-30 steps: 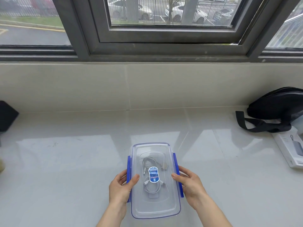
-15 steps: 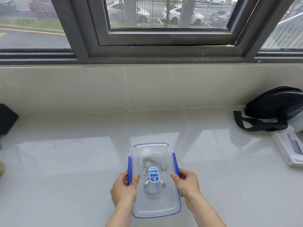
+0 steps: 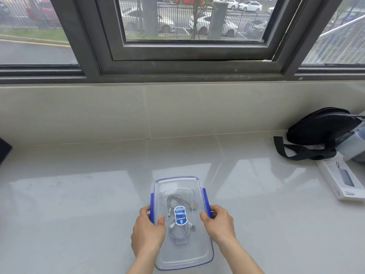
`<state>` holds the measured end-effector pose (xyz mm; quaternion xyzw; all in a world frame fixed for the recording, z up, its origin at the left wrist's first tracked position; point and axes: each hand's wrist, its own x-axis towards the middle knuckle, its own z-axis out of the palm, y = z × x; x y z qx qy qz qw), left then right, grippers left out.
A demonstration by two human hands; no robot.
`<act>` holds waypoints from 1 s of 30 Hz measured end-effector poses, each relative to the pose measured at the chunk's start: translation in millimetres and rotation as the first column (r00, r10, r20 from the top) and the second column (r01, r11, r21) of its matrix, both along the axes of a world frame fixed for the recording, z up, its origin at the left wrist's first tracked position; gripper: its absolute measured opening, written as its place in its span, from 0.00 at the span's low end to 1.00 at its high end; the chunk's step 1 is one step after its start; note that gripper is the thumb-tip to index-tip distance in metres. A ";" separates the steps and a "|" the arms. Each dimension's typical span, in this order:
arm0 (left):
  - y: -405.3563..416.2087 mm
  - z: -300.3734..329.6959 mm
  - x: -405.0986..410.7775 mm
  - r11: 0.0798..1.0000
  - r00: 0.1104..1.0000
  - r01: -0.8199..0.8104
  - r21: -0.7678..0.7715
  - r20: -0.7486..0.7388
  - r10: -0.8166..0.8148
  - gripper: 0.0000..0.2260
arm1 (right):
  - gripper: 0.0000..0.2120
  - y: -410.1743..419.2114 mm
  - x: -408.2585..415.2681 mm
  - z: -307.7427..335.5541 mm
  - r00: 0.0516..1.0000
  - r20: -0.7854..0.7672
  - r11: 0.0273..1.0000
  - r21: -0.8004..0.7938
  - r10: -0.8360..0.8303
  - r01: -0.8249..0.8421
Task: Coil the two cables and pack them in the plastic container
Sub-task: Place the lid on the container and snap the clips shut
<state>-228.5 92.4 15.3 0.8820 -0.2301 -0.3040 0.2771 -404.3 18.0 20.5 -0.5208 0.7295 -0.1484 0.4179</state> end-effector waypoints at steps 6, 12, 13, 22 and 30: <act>-16.0 1.9 -9.3 0.988 0.976 0.140 0.061 0.161 -0.148 0.29 | 0.14 -7.6 3.4 0.4 0.995 0.096 0.999 0.041 -0.022 0.018; -30.7 -1.2 -39.9 0.758 0.637 0.652 -0.003 0.545 -0.545 0.32 | 0.11 -9.7 -3.2 -1.8 0.976 0.206 0.996 0.074 -0.065 0.050; -34.7 -4.9 -48.1 0.711 0.598 0.703 0.001 0.539 -0.593 0.31 | 0.10 -9.5 -4.9 -2.1 0.970 0.232 0.995 0.085 -0.074 0.056; -33.5 -26.1 -69.7 0.649 0.462 0.745 0.155 0.582 -0.669 0.26 | 0.09 -14.0 -23.5 -3.0 0.904 0.413 0.984 0.174 -0.107 0.037; -33.5 -35.9 -72.5 0.653 0.463 0.737 0.176 0.571 -0.678 0.28 | 0.06 -21.1 -21.8 -5.6 0.969 0.239 0.996 0.051 0.061 -0.076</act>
